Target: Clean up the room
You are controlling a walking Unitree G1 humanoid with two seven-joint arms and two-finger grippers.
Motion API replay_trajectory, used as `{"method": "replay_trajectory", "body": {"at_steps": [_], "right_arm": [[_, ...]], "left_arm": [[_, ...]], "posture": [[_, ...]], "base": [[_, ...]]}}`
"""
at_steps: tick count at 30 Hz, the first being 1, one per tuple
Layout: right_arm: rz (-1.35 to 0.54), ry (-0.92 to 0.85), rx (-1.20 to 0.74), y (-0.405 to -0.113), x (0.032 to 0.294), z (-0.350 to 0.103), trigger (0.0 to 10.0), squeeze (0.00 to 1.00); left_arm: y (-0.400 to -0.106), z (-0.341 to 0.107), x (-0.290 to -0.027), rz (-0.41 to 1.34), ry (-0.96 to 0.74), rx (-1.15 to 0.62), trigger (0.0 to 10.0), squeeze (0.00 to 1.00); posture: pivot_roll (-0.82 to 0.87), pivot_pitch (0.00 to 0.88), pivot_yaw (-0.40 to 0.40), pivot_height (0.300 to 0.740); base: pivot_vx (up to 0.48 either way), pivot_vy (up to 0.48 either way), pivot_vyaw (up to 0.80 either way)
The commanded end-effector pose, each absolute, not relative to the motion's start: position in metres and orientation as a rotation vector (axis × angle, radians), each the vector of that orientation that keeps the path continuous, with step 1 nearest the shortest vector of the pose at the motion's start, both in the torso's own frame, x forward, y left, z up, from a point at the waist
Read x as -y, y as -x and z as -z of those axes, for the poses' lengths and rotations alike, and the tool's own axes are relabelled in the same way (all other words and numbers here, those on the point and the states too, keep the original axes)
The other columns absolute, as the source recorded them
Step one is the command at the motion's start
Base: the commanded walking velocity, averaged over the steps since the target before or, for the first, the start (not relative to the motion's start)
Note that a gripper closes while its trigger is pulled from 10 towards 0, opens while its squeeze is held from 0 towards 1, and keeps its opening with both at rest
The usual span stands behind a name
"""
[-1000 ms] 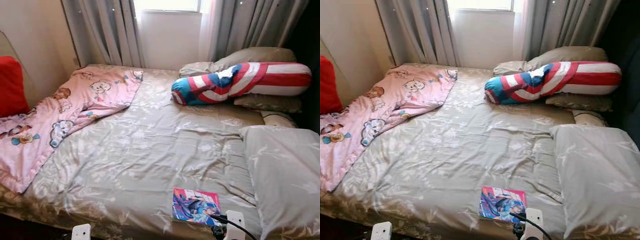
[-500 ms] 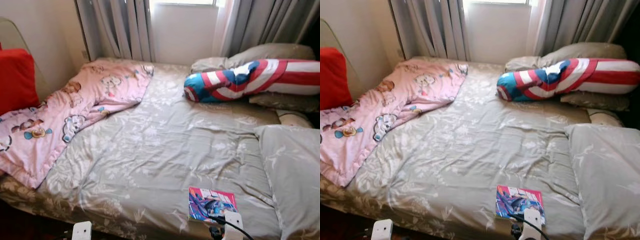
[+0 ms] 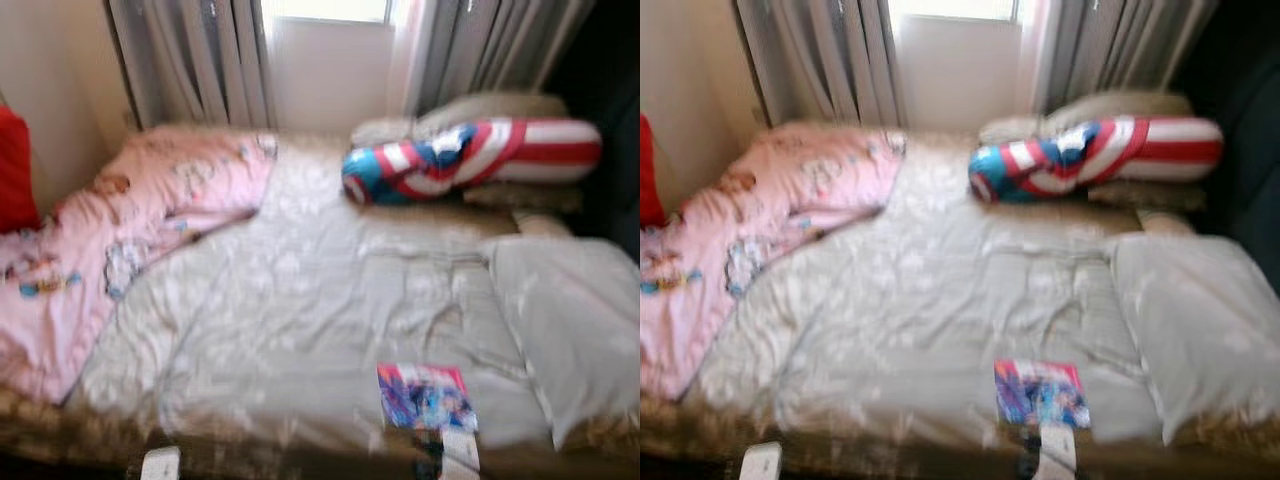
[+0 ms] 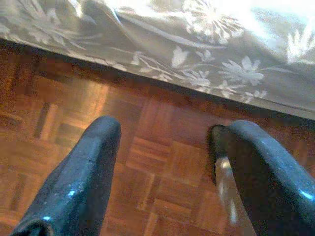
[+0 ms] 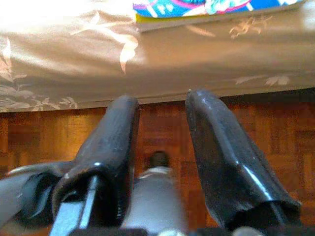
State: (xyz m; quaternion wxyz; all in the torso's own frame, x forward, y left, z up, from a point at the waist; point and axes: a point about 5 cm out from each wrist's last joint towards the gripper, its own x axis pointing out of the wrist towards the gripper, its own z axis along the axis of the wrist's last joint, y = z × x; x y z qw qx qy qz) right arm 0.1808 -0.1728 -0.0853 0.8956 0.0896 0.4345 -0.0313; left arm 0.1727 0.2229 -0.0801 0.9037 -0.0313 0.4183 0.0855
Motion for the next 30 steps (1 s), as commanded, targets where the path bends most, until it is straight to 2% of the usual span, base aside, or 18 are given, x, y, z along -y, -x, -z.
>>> {"method": "replay_trajectory", "body": {"at_steps": [1, 30], "right_arm": [[0.060, -0.193, -0.915, -0.1785, 0.1684, 0.0869, 10.0, 0.00], [0.054, -0.200, -0.917, -0.1778, 0.1647, 0.0875, 10.0, 0.00]], "left_arm": [[-0.1624, 0.0830, -0.2314, -0.199, 0.048, -0.896, 10.0, 0.00], [-0.1623, 0.0834, -0.2303, -0.200, 0.046, -0.900, 10.0, 0.00]], "posture": [[0.04, 0.058, 0.007, 0.740], [0.04, 0.053, 0.007, 0.740]], "base": [[0.000, 0.480, 0.00], [0.000, 0.480, 0.00]]}}
